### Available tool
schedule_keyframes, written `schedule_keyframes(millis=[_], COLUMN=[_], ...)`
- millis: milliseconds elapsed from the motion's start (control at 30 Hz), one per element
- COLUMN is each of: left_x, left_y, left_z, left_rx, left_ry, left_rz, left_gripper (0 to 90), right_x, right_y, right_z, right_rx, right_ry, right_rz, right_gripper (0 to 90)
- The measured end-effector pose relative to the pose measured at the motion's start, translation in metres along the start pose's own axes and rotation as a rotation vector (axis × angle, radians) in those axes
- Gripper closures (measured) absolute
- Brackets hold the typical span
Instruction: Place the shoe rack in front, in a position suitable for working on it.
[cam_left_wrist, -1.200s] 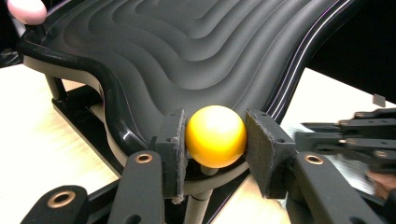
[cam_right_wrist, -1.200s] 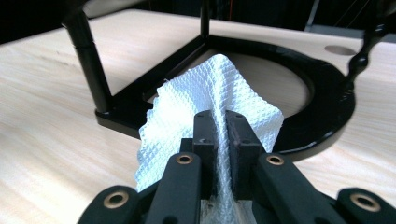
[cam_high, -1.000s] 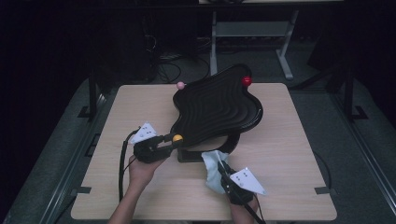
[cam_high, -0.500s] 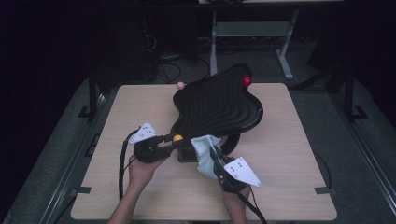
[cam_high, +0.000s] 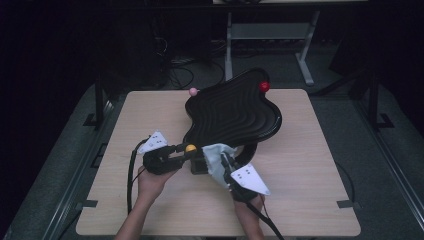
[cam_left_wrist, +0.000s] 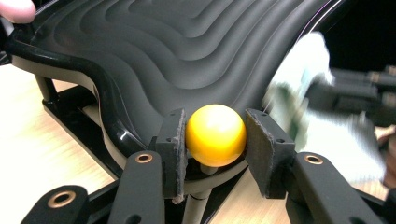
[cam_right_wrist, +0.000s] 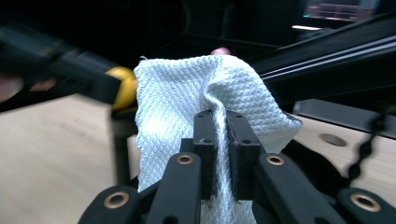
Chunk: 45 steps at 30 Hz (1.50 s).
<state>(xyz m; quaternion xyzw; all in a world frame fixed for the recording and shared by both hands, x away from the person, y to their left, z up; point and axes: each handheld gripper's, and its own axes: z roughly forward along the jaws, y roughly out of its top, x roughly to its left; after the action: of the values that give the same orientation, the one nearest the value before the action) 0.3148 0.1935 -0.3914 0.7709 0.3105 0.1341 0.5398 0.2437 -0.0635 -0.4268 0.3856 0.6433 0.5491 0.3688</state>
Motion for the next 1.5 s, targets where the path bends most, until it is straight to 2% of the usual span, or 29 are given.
schedule_keyframes(millis=[33, 100, 133, 167, 200, 267, 300, 367, 400, 433, 467, 500, 567, 600, 633, 733, 767, 833, 933, 1067, 1133, 1267, 1367, 1400, 1467, 1500], left_x=[-0.001, -0.002, -0.002, -0.001, 0.000, 0.000, 0.000, 0.001, 0.001, 0.001, 0.001, 0.000, -0.001, -0.001, -0.002, -0.002, -0.002, -0.001, 0.000, 0.001, 0.001, 0.001, 0.001, 0.002, 0.002, 0.002], left_y=[0.000, 0.001, 0.001, 0.001, 0.000, 0.000, 0.000, 0.000, 0.000, 0.000, 0.000, 0.000, 0.000, 0.000, 0.001, 0.000, 0.001, 0.001, 0.001, 0.001, 0.001, 0.001, 0.001, 0.001, 0.001, 0.001], left_z=[0.001, 0.002, 0.002, 0.002, 0.001, 0.001, 0.001, 0.001, 0.001, 0.001, 0.001, 0.002, 0.003, 0.003, 0.003, 0.003, 0.003, 0.003, 0.002, 0.001, 0.001, 0.002, 0.002, 0.001, 0.001, 0.001], left_rx=[0.000, 0.002, 0.003, 0.002, 0.003, 0.003, 0.003, 0.002, 0.002, 0.003, 0.003, 0.002, 0.004, 0.004, 0.007, 0.007, 0.008, 0.009, 0.009, 0.008, 0.009, 0.009, 0.009, 0.010, 0.010, 0.010], left_ry=[0.000, 0.003, 0.001, 0.001, -0.001, -0.002, -0.004, -0.007, -0.007, -0.007, -0.007, -0.011, -0.013, -0.013, -0.013, -0.015, -0.015, -0.017, -0.018, -0.018, -0.017, -0.015, -0.016, -0.018, -0.017, -0.016], left_rz=[0.002, 0.009, 0.009, 0.009, 0.007, 0.008, 0.006, 0.006, 0.006, 0.006, 0.006, 0.005, 0.011, 0.011, 0.015, 0.014, 0.014, 0.013, 0.015, 0.011, 0.011, 0.010, 0.008, 0.009, 0.007, 0.008], left_gripper=[60.0, 60.0, 60.0, 60.0, 60.0, 60.0, 60.0, 60.0, 60.0, 60.0, 60.0, 60.0, 60.0, 59.9, 59.9, 59.9, 59.9, 60.0, 59.9, 59.9, 59.9, 59.9, 59.9, 59.9, 59.9, 59.9], right_x=[-0.004, -0.002, 0.002, 0.011, 0.015, 0.016, 0.011, 0.002, 0.002, -0.013, -0.013, -0.026, -0.035, -0.035, -0.041, -0.040, -0.033, -0.026, -0.025, -0.039, -0.053, -0.060, -0.054, -0.041, -0.031, -0.031], right_y=[0.001, -0.001, -0.003, -0.007, -0.008, -0.008, -0.006, -0.001, -0.001, 0.006, 0.006, 0.014, 0.019, 0.019, 0.021, 0.019, 0.016, 0.013, 0.013, 0.020, 0.026, 0.029, 0.026, 0.021, 0.017, 0.017], right_z=[0.000, 0.001, 0.003, 0.008, 0.010, 0.010, 0.009, 0.004, 0.004, -0.003, -0.003, -0.010, -0.017, -0.017, -0.022, -0.021, -0.016, -0.009, -0.008, -0.019, -0.030, -0.035, -0.030, -0.020, -0.012, -0.012], right_rx=[-0.002, -0.002, 0.005, 0.019, 0.028, 0.033, 0.044, 0.039, 0.039, 0.028, 0.028, 0.013, 0.003, 0.003, -0.014, -0.020, 0.001, 0.028, 0.032, 0.009, -0.018, -0.032, -0.026, 0.001, 0.032, 0.032], right_ry=[-0.008, -0.007, 0.007, 0.046, 0.058, 0.059, 0.055, 0.007, 0.007, -0.043, -0.043, -0.085, -0.138, -0.138, -0.160, -0.154, -0.117, -0.084, -0.080, -0.127, -0.167, -0.185, -0.166, -0.127, -0.091, -0.091], right_rz=[0.023, 0.023, 0.015, 0.006, -0.005, -0.013, -0.021, -0.028, -0.028, -0.017, -0.017, -0.011, -0.023, -0.023, 0.009, 0.021, 0.024, 0.001, -0.011, 0.007, 0.030, 0.059, 0.067, 0.047, 0.025, 0.025], right_gripper=[83.7, 83.7, 83.7, 83.7, 83.7, 83.7, 83.5, 83.5, 83.5, 83.6, 83.6, 83.6, 83.6, 83.6, 83.7, 83.7, 83.6, 83.5, 83.5, 83.5, 83.5, 83.5, 83.6, 83.5, 83.5, 83.5])
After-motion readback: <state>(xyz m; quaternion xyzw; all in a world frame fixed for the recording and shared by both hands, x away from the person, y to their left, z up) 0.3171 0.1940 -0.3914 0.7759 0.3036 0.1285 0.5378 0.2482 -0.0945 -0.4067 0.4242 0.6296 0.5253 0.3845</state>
